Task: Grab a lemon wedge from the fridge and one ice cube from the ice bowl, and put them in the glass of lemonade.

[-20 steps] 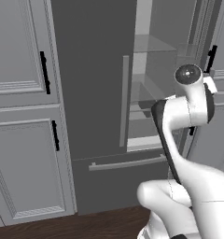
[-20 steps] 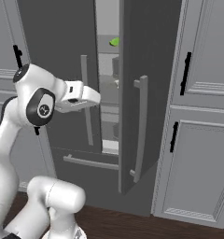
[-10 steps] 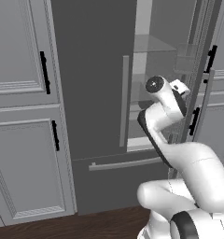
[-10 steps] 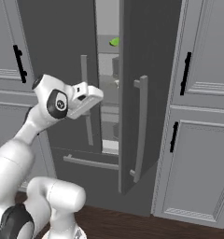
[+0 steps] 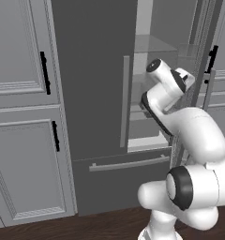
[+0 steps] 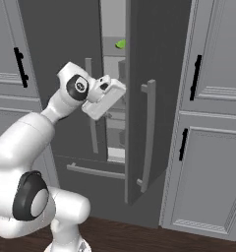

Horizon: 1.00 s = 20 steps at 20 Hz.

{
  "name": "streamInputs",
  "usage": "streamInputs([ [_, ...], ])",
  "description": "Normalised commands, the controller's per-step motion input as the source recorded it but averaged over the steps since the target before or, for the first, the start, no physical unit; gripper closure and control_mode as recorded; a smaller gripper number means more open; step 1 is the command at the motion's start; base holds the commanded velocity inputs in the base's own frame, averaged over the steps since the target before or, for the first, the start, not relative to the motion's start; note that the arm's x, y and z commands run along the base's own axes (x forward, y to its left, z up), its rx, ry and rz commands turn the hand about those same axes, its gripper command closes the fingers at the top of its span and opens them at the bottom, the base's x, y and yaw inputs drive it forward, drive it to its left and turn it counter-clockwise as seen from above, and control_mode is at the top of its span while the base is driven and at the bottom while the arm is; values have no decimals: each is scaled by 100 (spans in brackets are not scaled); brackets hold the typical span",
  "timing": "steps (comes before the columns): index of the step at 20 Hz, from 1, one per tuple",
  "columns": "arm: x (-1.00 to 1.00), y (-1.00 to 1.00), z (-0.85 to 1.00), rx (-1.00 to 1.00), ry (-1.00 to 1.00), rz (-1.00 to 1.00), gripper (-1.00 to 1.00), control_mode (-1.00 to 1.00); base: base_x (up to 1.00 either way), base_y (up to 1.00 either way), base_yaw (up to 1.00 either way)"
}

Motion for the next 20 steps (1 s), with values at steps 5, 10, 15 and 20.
streamInputs([
  [5, 0, -73, 0, 0, 16, -17, -100, -100, 0, 0, 0],
  [10, -14, -72, 0, 0, 11, -17, -100, -100, 0, 0, 0],
  [15, -24, -64, 0, 0, 0, -13, -100, -100, 0, 0, 0],
  [20, -14, -67, 0, 0, -6, -9, -100, -100, 0, 0, 0],
])
